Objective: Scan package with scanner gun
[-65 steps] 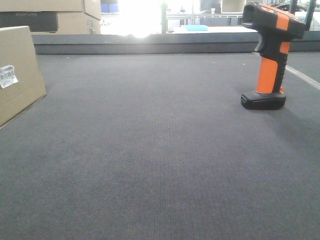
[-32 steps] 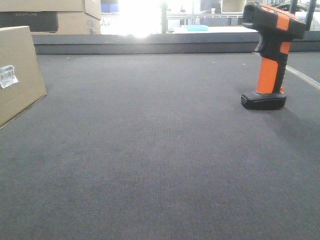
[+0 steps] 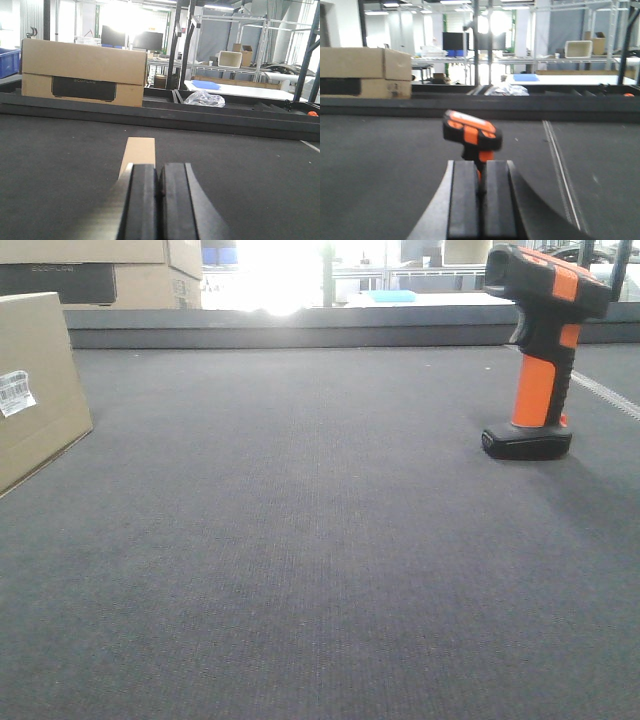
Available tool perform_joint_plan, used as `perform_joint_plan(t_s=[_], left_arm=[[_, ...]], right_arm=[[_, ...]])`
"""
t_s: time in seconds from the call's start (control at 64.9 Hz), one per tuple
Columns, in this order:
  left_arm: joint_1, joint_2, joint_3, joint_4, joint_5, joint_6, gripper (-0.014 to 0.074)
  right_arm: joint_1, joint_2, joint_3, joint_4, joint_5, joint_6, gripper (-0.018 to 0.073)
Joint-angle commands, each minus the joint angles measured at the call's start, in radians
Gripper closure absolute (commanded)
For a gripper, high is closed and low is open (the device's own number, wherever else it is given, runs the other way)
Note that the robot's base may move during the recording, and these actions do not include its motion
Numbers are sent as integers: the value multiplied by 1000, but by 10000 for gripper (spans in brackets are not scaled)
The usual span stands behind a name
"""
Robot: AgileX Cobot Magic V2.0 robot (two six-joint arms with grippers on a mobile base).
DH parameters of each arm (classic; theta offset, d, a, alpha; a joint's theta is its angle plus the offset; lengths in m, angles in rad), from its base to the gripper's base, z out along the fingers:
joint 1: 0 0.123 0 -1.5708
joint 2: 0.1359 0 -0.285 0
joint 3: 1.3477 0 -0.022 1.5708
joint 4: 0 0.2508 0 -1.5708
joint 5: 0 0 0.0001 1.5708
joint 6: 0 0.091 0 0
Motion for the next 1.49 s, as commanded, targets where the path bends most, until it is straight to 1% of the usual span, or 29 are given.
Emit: perform_joint_plan(t_s=[0.0, 0.062, 0.092, 0.169, 0.231, 0.385, 1.171, 1.202, 1.217, 1.279, 1.371, 1.479], left_arm=[[-3, -7, 0, -7, -15, -2, 708], [-3, -7, 0, -7, -15, -2, 708], [-3, -10, 0, -7, -15, -2, 708], [-3, -10, 0, -7, -15, -2, 708], [-3, -10, 0, -7, -15, -2, 708], [-3, -10, 0, -7, -15, -2, 708], [-1, -12, 0, -4, -15, -2, 708], [-1, -12, 10, 17, -32, -2, 708], [1, -12, 20, 42, -47, -2, 708], [1, -12, 71, 100, -141, 2, 708], [1, -26, 168, 103, -236, 2, 708], [1, -79, 286, 116, -238, 2, 708]], right_arm=[[-38, -23, 69, -3, -25, -7, 721], [-59, -23, 115, 17, -74, -9, 721], [-64, -23, 138, 21, -105, -27, 721], [-64, -23, 200, 55, -197, -82, 721], [-59, -23, 204, 80, -237, -83, 721], [-50, -23, 204, 80, -191, -83, 721], [-50, -23, 204, 80, -191, -83, 721], [-50, -23, 204, 80, -191, -83, 721], [-50, -23, 204, 80, -191, -83, 721], [-50, -23, 204, 80, -191, -83, 721], [-50, -23, 204, 80, -191, -83, 721], [-50, -23, 204, 80, -191, -83, 721]])
